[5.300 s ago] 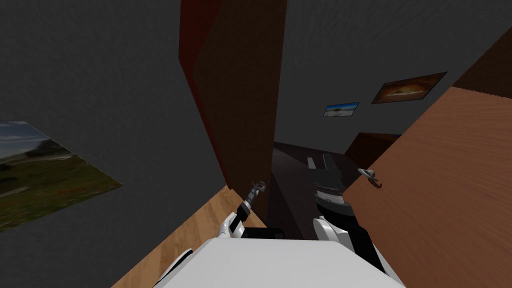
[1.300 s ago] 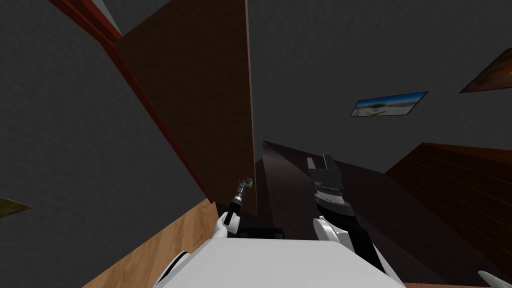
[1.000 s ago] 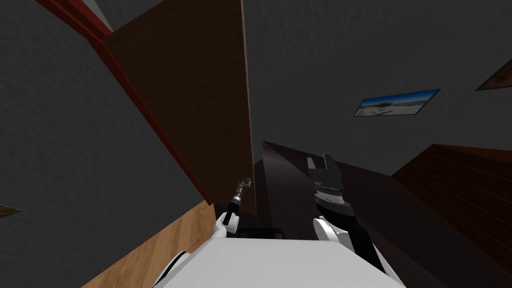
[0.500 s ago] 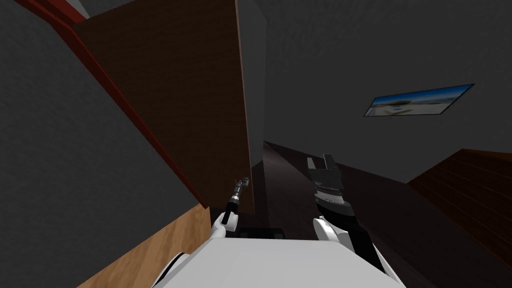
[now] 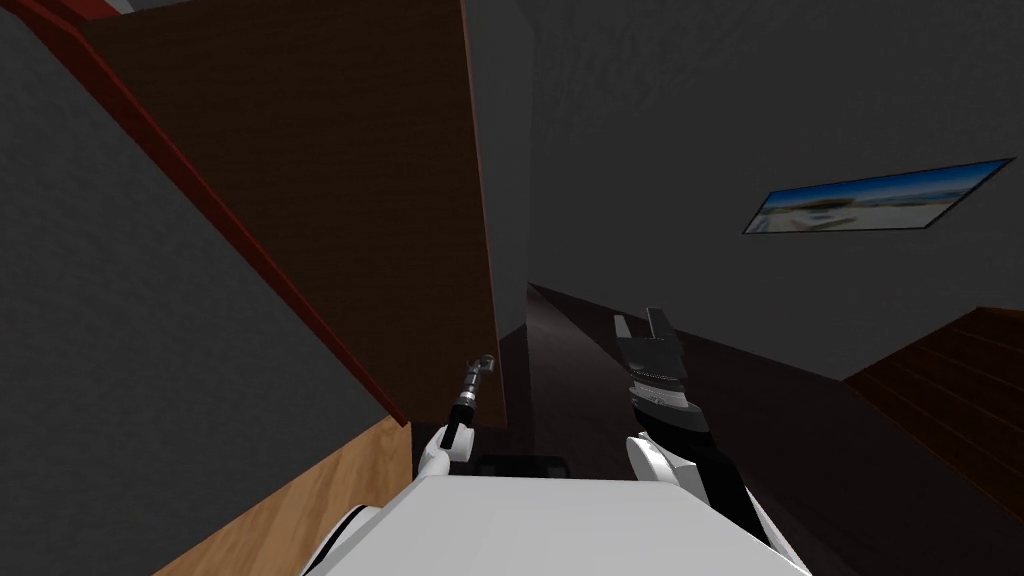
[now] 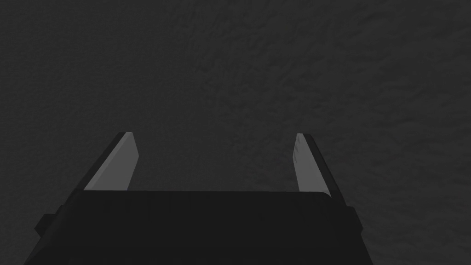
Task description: Push the door open
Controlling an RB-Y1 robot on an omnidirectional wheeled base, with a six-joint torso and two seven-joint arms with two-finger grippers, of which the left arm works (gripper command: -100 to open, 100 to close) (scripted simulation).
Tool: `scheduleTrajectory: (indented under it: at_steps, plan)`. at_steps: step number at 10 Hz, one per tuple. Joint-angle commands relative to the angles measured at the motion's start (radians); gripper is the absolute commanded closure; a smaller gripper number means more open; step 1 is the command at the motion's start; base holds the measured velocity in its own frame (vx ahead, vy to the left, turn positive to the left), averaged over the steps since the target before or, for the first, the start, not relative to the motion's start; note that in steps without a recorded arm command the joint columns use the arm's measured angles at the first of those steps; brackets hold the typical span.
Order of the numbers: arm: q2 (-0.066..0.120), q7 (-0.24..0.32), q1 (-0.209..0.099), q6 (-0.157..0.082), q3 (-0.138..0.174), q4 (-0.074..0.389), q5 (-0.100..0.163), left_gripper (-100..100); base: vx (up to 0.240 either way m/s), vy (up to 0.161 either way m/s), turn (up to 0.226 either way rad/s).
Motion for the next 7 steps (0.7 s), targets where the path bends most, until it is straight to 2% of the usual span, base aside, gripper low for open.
scheduleTrajectory:
  at_steps: [1, 2, 7]
  plan:
    - [0.006, -0.008, -0.002, -0.003, 0.019, -0.007, 0.010, 100, 0.195, -0.126, 0.084]
    - [0.006, -0.008, -0.002, -0.003, 0.019, -0.007, 0.010, 100, 0.140, -0.081, 0.032]
    - [0.008, -0.033, -0.003, -0.002, 0.081, -0.004, 0.045, 100, 0.190, -0.114, 0.070]
